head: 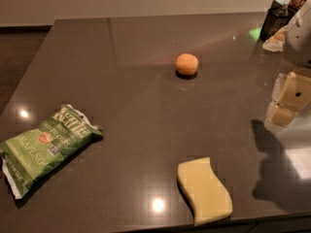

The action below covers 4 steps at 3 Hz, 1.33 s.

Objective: Move orange near green jalapeno chip bag

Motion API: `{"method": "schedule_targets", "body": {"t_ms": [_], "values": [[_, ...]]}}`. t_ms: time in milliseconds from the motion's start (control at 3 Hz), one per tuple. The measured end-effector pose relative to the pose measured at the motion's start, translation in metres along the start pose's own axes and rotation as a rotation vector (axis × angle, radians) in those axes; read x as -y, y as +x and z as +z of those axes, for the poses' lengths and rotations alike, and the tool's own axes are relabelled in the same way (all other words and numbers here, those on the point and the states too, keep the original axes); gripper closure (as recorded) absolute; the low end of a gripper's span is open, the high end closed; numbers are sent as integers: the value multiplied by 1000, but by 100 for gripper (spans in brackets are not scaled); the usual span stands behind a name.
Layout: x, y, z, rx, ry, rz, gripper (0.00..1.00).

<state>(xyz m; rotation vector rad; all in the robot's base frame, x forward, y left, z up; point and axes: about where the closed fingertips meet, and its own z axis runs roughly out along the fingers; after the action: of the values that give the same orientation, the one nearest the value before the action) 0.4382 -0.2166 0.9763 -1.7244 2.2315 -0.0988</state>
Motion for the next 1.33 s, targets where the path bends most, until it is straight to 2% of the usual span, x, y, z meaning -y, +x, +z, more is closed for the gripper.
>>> {"method": "schedule_targets", "body": {"t_ms": [667,1000,1333], "values": [[4,-3,0,1,13,18,0],[45,-29,15,59,48,103,0],[82,-47,32,114,60,177,0]]}}
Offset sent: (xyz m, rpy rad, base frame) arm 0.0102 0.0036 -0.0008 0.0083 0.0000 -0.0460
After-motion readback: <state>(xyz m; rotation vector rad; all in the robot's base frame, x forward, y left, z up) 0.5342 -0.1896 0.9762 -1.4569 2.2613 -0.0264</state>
